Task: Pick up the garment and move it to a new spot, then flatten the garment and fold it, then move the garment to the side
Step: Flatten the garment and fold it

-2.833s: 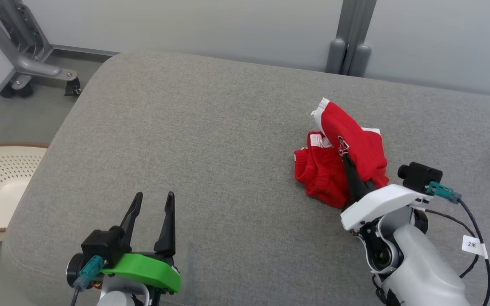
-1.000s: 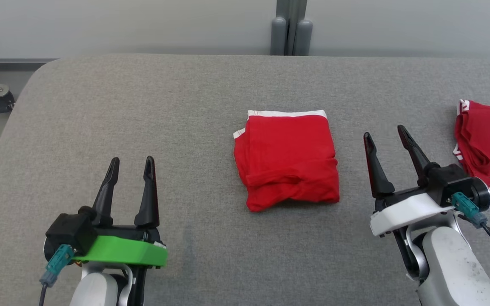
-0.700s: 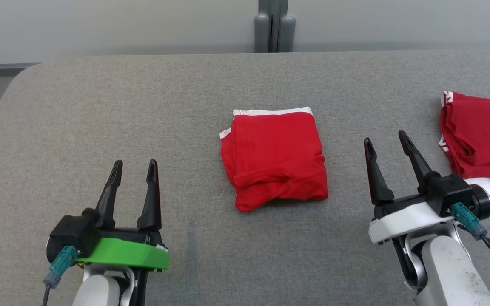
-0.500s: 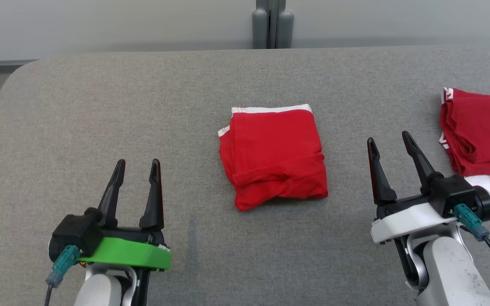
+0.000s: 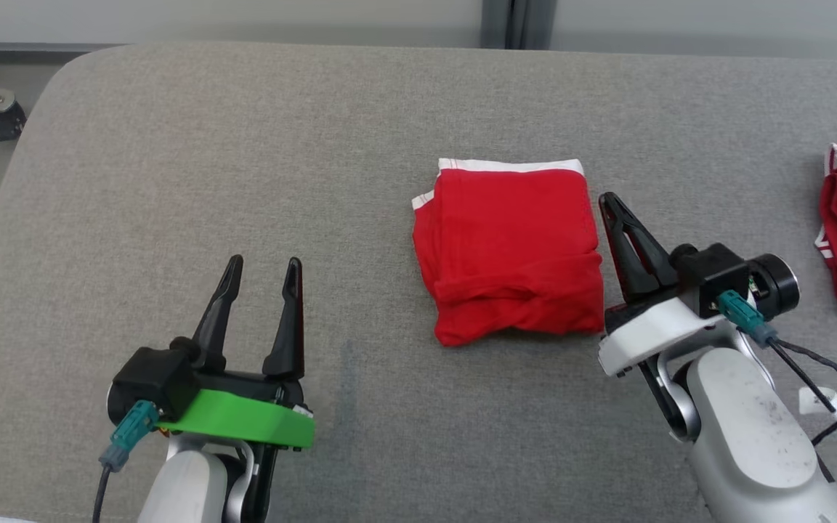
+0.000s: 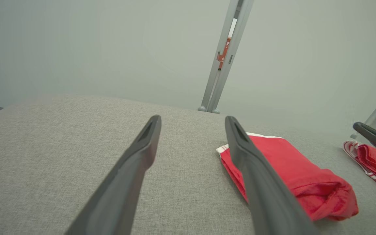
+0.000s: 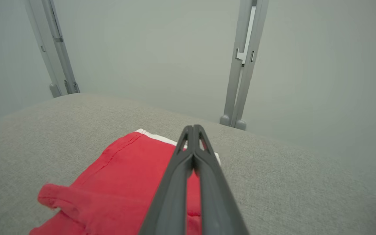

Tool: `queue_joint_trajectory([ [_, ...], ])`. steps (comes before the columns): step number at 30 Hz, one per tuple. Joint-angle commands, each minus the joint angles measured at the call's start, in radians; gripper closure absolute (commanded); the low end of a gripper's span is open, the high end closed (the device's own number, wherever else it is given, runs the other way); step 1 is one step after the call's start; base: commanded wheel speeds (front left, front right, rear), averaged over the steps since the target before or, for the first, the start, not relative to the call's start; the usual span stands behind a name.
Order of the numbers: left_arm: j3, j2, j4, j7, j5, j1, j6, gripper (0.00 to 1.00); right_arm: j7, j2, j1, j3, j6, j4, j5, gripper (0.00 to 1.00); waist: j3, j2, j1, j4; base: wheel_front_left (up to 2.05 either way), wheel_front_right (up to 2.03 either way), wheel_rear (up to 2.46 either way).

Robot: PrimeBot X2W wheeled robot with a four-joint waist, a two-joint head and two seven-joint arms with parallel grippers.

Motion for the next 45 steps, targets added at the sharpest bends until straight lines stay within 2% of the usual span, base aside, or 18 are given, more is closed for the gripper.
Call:
queue_joint_trajectory([
  [1,-0.005,0.002,0.003,-0.003,-0.005,-0.019,-0.006,0.00,0.007,-0.010,-0.030,0.021,0.000,0.034,0.014,1.00,0.034,0.0000,0.0000,0.045,0.00,0.00,0.00],
  [6,-0.017,0.002,0.012,-0.003,-0.018,-0.026,-0.004,0.00,0.039,-0.039,-0.091,0.127,0.000,0.165,0.064,1.00,0.040,0.0000,0.0000,0.090,0.00,0.00,0.00],
  [10,-0.009,0.002,0.016,-0.003,-0.016,-0.011,-0.004,0.00,0.051,-0.044,-0.089,0.184,0.000,0.228,0.118,1.00,0.028,0.0000,0.0000,0.100,0.00,0.00,0.00],
  [20,0.002,0.002,0.012,-0.003,-0.011,0.016,0.004,0.00,0.064,-0.047,0.003,0.256,0.000,0.240,0.199,1.00,-0.018,0.0000,0.0000,0.074,0.00,0.00,0.00],
  [31,0.009,0.002,0.024,-0.003,0.016,0.036,-0.001,0.00,0.159,-0.049,0.030,0.343,0.000,0.249,0.283,1.00,-0.047,0.0000,0.0000,0.024,0.00,0.00,0.00],
  [38,0.023,0.002,0.023,-0.003,0.026,0.041,-0.004,0.00,0.073,-0.061,0.012,0.293,0.000,0.184,0.302,1.00,-0.069,0.0000,0.0000,-0.006,0.00,0.00,0.00],
  [45,0.038,0.002,0.002,-0.003,0.032,0.042,-0.005,0.00,0.008,-0.067,0.041,0.145,0.000,0.067,0.239,1.00,-0.084,0.0000,0.0000,-0.043,0.00,0.00,0.00],
])
